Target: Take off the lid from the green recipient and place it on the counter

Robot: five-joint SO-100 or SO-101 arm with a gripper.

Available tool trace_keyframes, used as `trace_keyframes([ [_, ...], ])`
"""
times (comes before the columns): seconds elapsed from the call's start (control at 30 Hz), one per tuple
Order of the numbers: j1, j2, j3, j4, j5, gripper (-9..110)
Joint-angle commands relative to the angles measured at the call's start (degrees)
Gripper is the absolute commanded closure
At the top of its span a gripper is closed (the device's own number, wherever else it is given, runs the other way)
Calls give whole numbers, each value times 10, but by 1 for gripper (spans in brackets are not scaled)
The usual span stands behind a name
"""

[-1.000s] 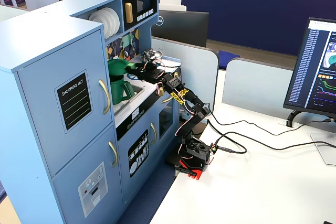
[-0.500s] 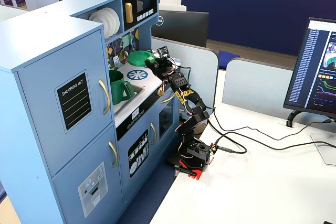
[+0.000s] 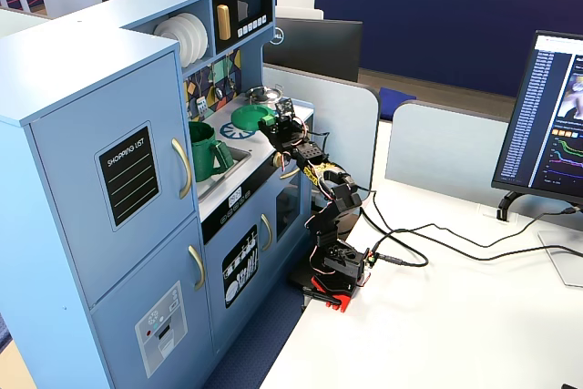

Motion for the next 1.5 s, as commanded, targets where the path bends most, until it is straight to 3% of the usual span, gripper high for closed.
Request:
trace_keyframes([
  [0.0, 13, -11, -4, -43, -7, 101],
  [0.63, 6, -85, 42, -106, 4, 101],
  [0.87, 10, -84, 53, -116, 13, 80],
  [1.03, 11, -68, 50, -112, 16, 77],
  [1.17, 11, -13, 40, -63, 24, 77],
  [1.47, -40, 233, 33, 192, 45, 78],
])
